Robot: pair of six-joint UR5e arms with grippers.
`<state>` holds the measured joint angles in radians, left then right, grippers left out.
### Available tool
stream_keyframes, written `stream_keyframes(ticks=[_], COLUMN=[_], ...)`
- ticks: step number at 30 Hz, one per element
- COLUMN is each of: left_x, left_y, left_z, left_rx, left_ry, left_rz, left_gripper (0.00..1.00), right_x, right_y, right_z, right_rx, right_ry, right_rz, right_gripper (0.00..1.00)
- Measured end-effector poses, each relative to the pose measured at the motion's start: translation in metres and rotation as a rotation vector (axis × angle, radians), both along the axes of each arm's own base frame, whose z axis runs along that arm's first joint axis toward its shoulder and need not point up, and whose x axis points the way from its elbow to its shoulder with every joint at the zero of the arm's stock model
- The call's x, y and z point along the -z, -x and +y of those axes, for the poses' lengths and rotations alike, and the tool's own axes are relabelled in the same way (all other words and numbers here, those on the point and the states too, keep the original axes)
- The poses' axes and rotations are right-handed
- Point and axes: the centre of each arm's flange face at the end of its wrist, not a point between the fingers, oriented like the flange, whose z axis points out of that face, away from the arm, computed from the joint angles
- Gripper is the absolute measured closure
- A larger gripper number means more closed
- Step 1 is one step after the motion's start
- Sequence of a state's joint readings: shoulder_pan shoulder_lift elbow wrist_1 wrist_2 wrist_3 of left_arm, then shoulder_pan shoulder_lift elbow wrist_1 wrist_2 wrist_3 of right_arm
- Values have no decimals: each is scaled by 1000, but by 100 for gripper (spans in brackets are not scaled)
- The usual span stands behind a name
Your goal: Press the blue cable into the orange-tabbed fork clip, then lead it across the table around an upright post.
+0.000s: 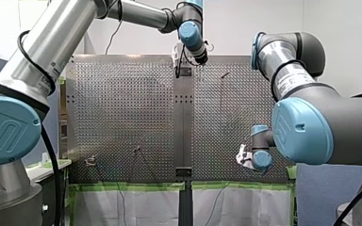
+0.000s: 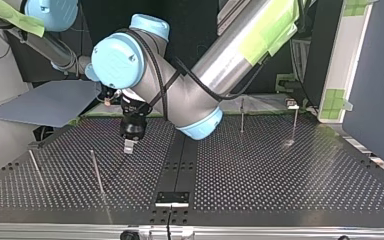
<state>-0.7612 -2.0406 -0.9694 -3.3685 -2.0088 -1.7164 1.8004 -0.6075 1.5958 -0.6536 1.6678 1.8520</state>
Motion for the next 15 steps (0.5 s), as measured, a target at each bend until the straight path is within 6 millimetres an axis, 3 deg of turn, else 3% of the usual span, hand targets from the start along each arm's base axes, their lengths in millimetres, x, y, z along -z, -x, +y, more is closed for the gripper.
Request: stream_keyframes(ticks=[15], left_x=[11], left_y=[-2], left_z=[-1], left_rx=[-1], left_ry=[6], left_rz=[1], left_gripper=[13], right_x=[-112], right_y=[-12], right_z=[-36], right_rx=[-18], right_ry=[116], right_rz=[-34], right_gripper=[100])
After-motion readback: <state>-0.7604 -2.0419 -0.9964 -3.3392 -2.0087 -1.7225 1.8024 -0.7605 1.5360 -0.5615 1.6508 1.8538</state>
